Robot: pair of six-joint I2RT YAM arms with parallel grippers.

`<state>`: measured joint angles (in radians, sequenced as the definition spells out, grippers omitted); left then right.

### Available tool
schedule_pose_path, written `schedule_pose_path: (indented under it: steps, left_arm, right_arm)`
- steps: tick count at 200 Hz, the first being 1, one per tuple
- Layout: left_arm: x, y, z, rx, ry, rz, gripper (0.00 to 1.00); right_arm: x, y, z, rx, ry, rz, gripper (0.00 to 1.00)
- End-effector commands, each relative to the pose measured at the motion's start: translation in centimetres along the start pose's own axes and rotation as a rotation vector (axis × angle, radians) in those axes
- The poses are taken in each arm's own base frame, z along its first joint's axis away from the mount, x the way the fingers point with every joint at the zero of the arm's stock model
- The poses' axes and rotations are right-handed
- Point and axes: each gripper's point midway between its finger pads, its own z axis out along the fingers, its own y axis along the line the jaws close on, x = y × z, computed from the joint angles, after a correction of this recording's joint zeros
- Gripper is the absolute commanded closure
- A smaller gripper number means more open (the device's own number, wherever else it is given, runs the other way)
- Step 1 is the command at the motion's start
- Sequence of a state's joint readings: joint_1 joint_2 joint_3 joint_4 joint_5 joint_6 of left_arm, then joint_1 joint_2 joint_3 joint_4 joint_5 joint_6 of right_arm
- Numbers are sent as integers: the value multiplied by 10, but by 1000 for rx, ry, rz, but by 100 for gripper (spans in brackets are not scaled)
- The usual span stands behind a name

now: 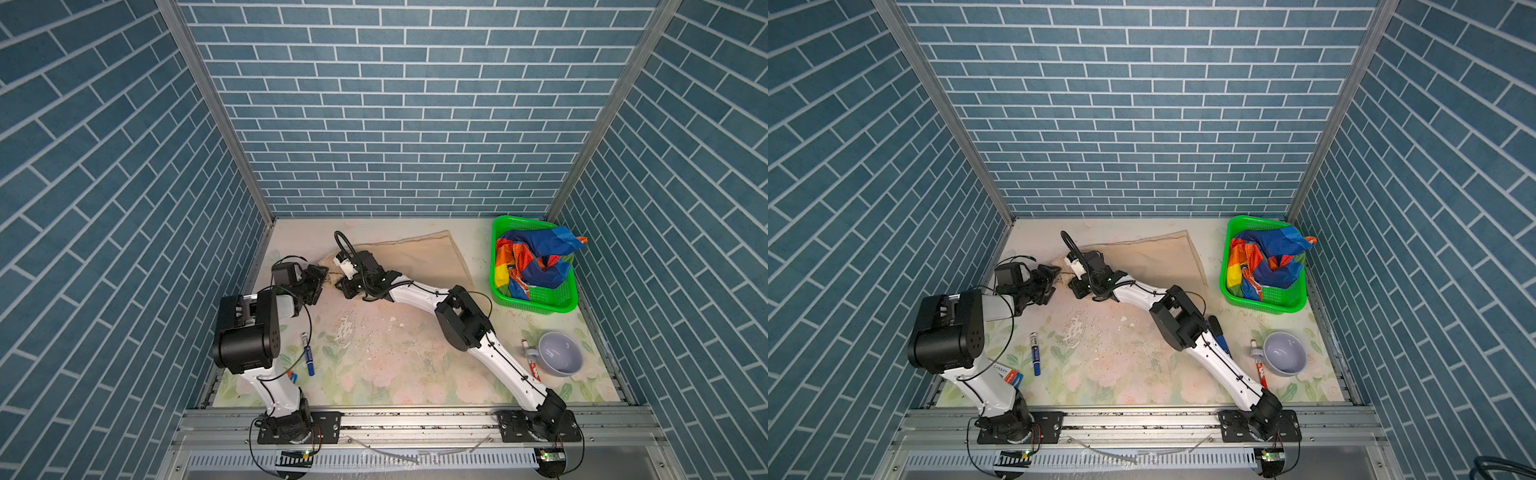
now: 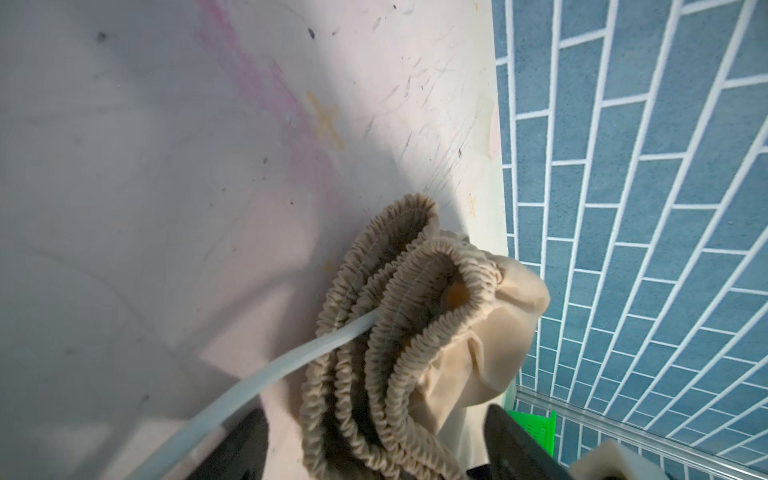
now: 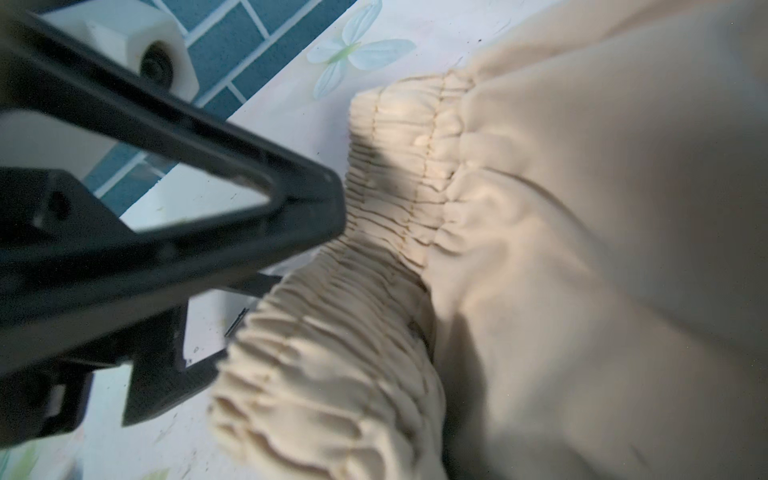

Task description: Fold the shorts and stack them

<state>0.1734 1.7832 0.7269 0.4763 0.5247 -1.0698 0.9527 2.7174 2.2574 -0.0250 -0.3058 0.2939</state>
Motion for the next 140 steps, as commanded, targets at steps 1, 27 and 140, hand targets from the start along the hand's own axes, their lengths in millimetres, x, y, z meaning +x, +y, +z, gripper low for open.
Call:
schedule_pose_path:
  steps: [1, 27, 140]
  left_arm:
    - [-1, -4, 9, 19, -7, 5, 37]
    - [-2, -2, 14, 13, -9, -3, 75]
    - [20, -16, -25, -80, 98, 116, 100]
  right_arm:
    - [-2, 8, -8, -29, 13, 60, 86]
    - [0, 10, -8, -48, 12, 77, 82]
    - [-45, 4, -155, -19, -108, 206, 18]
